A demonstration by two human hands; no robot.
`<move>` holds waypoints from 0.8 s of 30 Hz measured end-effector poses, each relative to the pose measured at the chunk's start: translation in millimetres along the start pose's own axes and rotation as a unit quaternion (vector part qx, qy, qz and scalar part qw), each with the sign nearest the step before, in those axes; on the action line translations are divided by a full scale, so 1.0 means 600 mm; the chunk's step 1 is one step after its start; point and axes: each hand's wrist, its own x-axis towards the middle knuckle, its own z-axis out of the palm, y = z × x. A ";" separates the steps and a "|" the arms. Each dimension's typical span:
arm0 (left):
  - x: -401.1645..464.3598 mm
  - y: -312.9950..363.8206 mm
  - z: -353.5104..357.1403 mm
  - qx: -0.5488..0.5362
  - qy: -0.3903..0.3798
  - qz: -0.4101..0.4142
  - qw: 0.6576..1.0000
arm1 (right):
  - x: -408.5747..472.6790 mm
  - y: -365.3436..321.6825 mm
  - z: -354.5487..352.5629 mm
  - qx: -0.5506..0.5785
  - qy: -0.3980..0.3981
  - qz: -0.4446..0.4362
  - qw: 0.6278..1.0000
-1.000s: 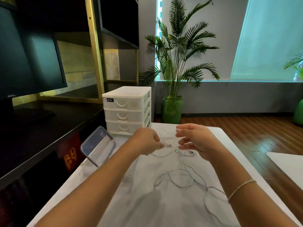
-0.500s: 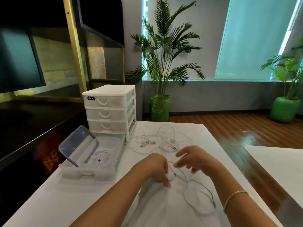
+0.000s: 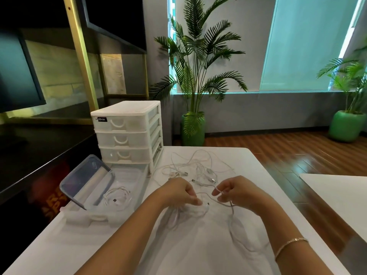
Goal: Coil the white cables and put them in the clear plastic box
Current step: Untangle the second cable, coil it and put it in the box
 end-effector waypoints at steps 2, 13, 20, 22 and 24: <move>0.007 0.000 0.001 -0.015 0.025 0.000 1.000 | 0.000 -0.005 -0.007 0.016 0.003 -0.025 1.000; 0.065 -0.008 -0.010 -0.233 0.280 -0.089 0.927 | 0.014 0.006 -0.003 0.144 0.080 -0.088 0.982; 0.062 -0.006 -0.031 -0.182 0.417 -0.088 0.886 | 0.011 0.025 -0.024 0.239 0.089 -0.074 0.964; 0.057 -0.007 -0.034 -0.177 0.412 -0.029 0.893 | 0.011 0.030 -0.029 0.258 0.081 -0.064 0.961; 0.050 -0.004 -0.040 -0.197 0.367 0.012 0.909 | 0.013 0.033 -0.029 0.261 0.084 -0.043 0.961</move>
